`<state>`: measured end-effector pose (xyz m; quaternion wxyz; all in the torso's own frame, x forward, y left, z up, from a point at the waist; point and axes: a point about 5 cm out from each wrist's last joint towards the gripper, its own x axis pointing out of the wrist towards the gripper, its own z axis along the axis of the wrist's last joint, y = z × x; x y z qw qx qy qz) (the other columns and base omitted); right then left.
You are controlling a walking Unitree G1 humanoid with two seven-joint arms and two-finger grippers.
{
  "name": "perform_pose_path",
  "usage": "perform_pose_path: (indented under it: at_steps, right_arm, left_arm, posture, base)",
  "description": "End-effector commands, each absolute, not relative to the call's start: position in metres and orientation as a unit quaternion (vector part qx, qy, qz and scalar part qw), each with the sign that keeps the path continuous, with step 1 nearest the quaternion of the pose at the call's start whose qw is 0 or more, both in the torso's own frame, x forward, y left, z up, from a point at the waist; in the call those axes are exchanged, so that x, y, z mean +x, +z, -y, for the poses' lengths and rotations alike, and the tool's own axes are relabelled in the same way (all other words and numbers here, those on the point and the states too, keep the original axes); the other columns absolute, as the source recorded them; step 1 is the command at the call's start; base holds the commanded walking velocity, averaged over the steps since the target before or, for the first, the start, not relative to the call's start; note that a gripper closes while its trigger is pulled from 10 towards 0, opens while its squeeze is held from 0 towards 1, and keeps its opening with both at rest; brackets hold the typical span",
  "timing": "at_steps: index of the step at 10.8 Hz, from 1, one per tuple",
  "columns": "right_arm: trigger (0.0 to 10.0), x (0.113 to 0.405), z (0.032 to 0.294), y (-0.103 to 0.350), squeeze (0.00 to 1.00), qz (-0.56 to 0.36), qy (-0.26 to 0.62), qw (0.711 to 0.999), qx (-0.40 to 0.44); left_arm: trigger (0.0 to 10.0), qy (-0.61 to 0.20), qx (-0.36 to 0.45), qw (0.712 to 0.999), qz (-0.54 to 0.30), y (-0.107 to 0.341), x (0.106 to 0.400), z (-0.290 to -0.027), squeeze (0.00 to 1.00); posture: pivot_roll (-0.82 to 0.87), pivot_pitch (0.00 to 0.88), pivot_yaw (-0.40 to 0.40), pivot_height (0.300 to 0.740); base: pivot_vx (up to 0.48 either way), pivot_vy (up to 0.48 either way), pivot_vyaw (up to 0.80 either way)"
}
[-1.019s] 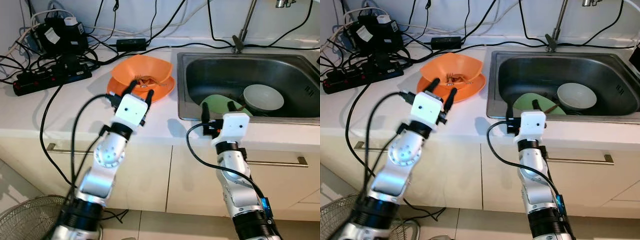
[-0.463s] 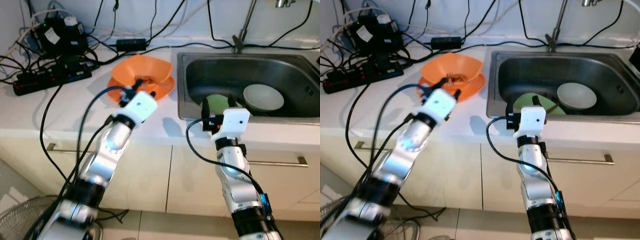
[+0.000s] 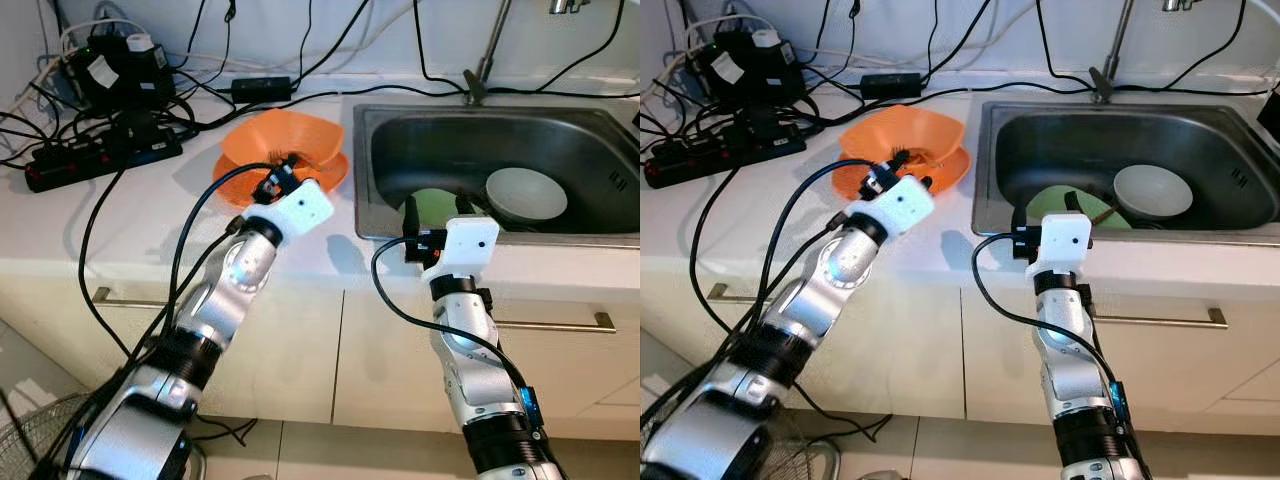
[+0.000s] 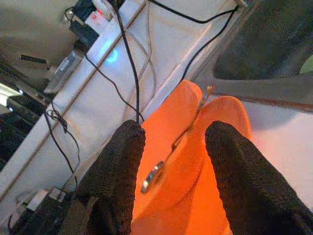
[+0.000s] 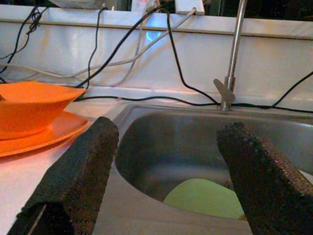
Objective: Kitchen organization
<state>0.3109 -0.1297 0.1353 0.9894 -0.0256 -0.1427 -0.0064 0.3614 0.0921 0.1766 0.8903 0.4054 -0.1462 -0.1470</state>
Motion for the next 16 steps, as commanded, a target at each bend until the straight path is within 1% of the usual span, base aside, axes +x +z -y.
perform_pose_path:
  at_steps: [1, 4, 7, 8, 9, 10, 16]
  right_arm:
    - [10.0, 0.314, 0.129, 0.138, 0.0, 0.143, -0.01, 0.989, -0.028]
    - [10.0, 0.314, 0.129, 0.138, 0.0, 0.144, -0.01, 0.989, -0.028]
    - [10.0, 0.315, 0.128, 0.139, 0.0, 0.145, -0.008, 0.989, -0.026]
    - [10.0, 0.315, 0.128, 0.139, 0.0, 0.146, -0.008, 0.989, -0.026]
    - [10.0, 0.315, 0.127, 0.139, 0.0, 0.146, -0.008, 0.989, -0.026]
    - [10.0, 0.315, 0.127, 0.138, 0.0, 0.145, -0.007, 0.989, -0.026]
    - [10.0, 0.315, 0.125, 0.136, 0.0, 0.141, -0.005, 0.99, -0.025]
  left_arm:
    - [10.0, -0.134, 0.416, 0.887, 0.148, 0.18, 0.366, -0.093, 0.0]
    - [10.0, -0.103, 0.449, 0.879, 0.123, 0.178, 0.376, -0.102, 0.0]
    - [10.0, -0.089, 0.454, 0.88, 0.112, 0.175, 0.379, -0.105, 0.0]
    - [4.7, -0.086, 0.452, 0.881, 0.114, 0.176, 0.38, -0.105, 0.0]
    - [0.3, -0.084, 0.448, 0.882, 0.118, 0.176, 0.379, -0.105, 0.0]
    - [0.0, -0.084, 0.448, 0.882, 0.119, 0.176, 0.38, -0.105, 0.0]
    - [0.0, -0.089, 0.447, 0.882, 0.124, 0.174, 0.379, -0.102, 0.0]
  posture:
    - [0.05, 0.0, 0.055, 0.74]
    - [0.05, 0.0, 0.06, 0.74]
    - [0.05, 0.0, 0.058, 0.74]
    - [0.05, 0.0, 0.058, 0.74]
    - [0.05, 0.0, 0.058, 0.74]
    - [0.05, 0.0, 0.058, 0.74]
    - [0.05, 0.0, 0.058, 0.74]
  base:
    - [0.0, 0.0, 0.0]
    - [0.0, 0.0, 0.0]
    - [0.0, 0.0, 0.0]
    - [0.0, 0.0, 0.0]
    - [0.0, 0.0, 0.0]
    - [0.0, 0.0, 0.0]
    - [0.0, 0.0, 0.0]
